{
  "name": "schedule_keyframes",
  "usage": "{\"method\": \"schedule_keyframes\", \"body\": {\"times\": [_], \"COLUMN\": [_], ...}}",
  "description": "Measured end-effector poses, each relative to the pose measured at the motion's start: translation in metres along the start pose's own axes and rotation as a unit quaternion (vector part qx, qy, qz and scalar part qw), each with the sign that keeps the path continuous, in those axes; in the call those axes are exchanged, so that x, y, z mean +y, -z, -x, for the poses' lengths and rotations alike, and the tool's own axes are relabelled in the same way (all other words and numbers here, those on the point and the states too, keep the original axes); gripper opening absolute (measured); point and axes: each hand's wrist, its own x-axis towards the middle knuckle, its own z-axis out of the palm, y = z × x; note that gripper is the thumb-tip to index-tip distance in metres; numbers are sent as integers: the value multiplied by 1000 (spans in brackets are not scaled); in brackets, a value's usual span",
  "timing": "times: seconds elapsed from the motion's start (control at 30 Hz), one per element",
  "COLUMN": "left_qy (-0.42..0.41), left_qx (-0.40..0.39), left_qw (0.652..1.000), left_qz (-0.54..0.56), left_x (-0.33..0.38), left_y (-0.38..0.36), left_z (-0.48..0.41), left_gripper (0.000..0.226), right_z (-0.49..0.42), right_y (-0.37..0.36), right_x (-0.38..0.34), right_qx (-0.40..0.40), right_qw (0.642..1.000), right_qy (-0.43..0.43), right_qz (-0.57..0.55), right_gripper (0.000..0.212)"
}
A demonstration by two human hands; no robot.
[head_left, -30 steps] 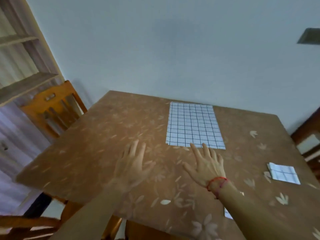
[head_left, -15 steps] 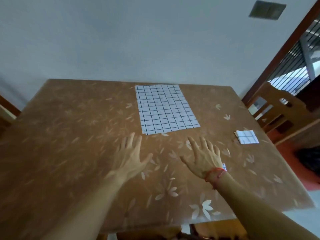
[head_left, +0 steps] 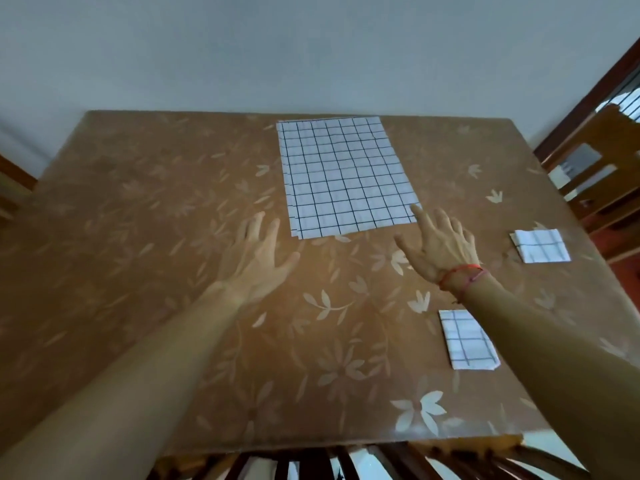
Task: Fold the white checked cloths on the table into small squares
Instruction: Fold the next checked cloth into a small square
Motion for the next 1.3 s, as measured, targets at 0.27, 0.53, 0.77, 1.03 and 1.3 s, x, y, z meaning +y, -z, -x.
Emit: {"method": "schedule_keyframes", "body": {"times": [0.27,0.53,0.77,1.03,1.3], "left_qy": [-27,-10,-7,-10,-36], "left_qx": [-39,-88,-99,-73,38], "left_qw": [999,996,992,993,996], "left_qz": [-19,-10,-77,-90,-79], "left_x": [22,22,18,23,19], "left_y": [-50,-113,-145,-144,-132], "left_z": [-56,-114,-130,-126,-99], "left_gripper": [70,71,67,69,43], "right_z": [-51,-115,-140,-138,-105], "right_y": [-32,-106,-132,-141,-144], "right_x": [-7,-4,-3,-4,-12], "right_qx": [9,-28,-46,-13,8], "right_qw": [1000,999,997,995,995], "right_qy": [22,29,66,80,59], "right_qz": [8,1,17,63,84], "right_gripper": [70,67,70,55,62]}}
